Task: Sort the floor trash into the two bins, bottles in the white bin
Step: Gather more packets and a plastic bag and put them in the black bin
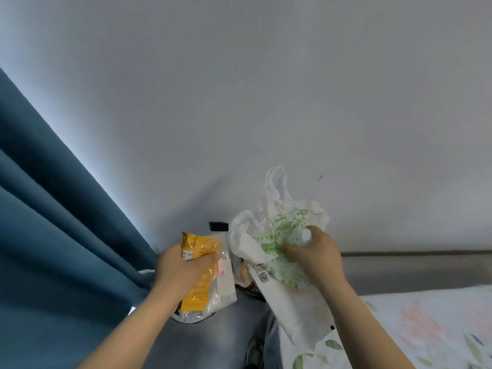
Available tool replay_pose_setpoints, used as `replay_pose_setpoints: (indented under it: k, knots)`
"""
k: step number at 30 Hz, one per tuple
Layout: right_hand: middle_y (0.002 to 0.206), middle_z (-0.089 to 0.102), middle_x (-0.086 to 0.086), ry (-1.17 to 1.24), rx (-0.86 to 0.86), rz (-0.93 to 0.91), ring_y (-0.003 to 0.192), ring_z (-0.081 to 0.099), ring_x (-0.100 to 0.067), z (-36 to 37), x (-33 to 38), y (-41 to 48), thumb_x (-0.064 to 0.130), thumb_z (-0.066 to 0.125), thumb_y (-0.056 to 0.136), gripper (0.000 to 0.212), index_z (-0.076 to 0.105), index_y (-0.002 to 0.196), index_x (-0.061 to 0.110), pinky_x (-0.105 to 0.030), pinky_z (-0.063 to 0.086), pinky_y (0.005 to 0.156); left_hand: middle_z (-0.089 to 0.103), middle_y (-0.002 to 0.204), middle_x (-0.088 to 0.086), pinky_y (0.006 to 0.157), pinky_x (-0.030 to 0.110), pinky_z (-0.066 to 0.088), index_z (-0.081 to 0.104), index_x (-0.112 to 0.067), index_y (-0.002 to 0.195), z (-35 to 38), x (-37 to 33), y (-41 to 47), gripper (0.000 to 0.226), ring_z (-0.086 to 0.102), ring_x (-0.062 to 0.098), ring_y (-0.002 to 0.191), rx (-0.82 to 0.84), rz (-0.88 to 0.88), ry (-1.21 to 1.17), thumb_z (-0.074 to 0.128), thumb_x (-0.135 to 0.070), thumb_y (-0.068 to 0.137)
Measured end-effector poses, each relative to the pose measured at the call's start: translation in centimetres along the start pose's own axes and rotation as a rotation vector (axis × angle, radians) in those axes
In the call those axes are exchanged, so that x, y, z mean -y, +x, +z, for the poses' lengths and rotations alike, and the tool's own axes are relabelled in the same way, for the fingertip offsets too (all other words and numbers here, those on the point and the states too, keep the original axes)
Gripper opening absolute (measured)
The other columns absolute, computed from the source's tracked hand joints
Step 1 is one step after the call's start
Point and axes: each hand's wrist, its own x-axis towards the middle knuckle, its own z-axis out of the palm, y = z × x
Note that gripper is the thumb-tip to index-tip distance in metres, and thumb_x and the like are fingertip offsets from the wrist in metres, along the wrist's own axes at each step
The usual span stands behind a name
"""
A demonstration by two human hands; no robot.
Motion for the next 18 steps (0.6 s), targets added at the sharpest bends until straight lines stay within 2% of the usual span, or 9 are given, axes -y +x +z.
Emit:
replay_pose_setpoints:
  k: [2, 7, 10, 13, 18]
  knots:
    - [0.112, 0.062, -0.006, -0.008, 0.027, 0.034, 0.100, 0.060, -0.027, 0.1, -1.0, 2.7, 0.040, 0.080, 0.069, 0.067, 0.055, 0.125, 0.015, -0.034, 0.050, 0.078, 0.072, 0.078, 0.003, 0.077, 0.044, 0.057, 0.070, -0.017, 0.077, 1.9, -0.2, 2.0, 0.011, 0.069, 0.025, 0.079, -0.012, -0.038, 0.030, 0.079, -0.023, 0.074]
    - [0.099, 0.061, -0.003, -0.029, 0.100, 0.095, 0.088, 0.060, -0.025, 1.2, -4.8, 9.2, 0.040, 0.080, 0.068, 0.052, 0.058, 0.108, 0.015, -0.032, 0.049, 0.069, 0.071, 0.077, 0.001, 0.075, 0.042, 0.058, 0.068, -0.018, 0.074, 6.5, 0.1, 6.6, 0.012, 0.067, 0.023, 0.077, -0.054, -0.107, 0.107, 0.078, -0.026, 0.076]
    - [0.101, 0.062, -0.006, -0.068, 0.146, 0.154, 0.087, 0.061, -0.025, 2.9, -7.6, 12.0, 0.043, 0.078, 0.067, 0.055, 0.057, 0.111, 0.017, -0.033, 0.050, 0.067, 0.069, 0.076, -0.002, 0.072, 0.038, 0.057, 0.064, -0.021, 0.072, 8.8, 1.1, 9.2, 0.013, 0.066, 0.021, 0.075, -0.049, -0.147, 0.149, 0.075, -0.025, 0.080]
    - [0.105, 0.062, -0.007, -0.094, 0.197, 0.245, 0.089, 0.061, -0.026, 4.8, -10.4, 13.7, 0.040, 0.079, 0.067, 0.059, 0.058, 0.115, 0.015, -0.031, 0.047, 0.065, 0.064, 0.069, -0.003, 0.058, 0.026, 0.048, 0.060, -0.020, 0.067, 10.6, 2.2, 11.6, 0.020, 0.061, 0.014, 0.067, -0.018, -0.184, 0.180, 0.071, -0.019, 0.083]
    - [0.107, 0.061, -0.008, -0.197, 0.252, 0.389, 0.092, 0.060, -0.026, 8.1, -15.1, 15.4, 0.038, 0.077, 0.070, 0.052, 0.057, 0.112, 0.014, -0.030, 0.044, 0.066, 0.062, 0.067, -0.006, 0.053, 0.022, 0.042, 0.059, -0.022, 0.067, 12.8, 5.6, 15.8, 0.020, 0.057, 0.010, 0.063, 0.041, -0.226, 0.288, 0.070, -0.020, 0.083]
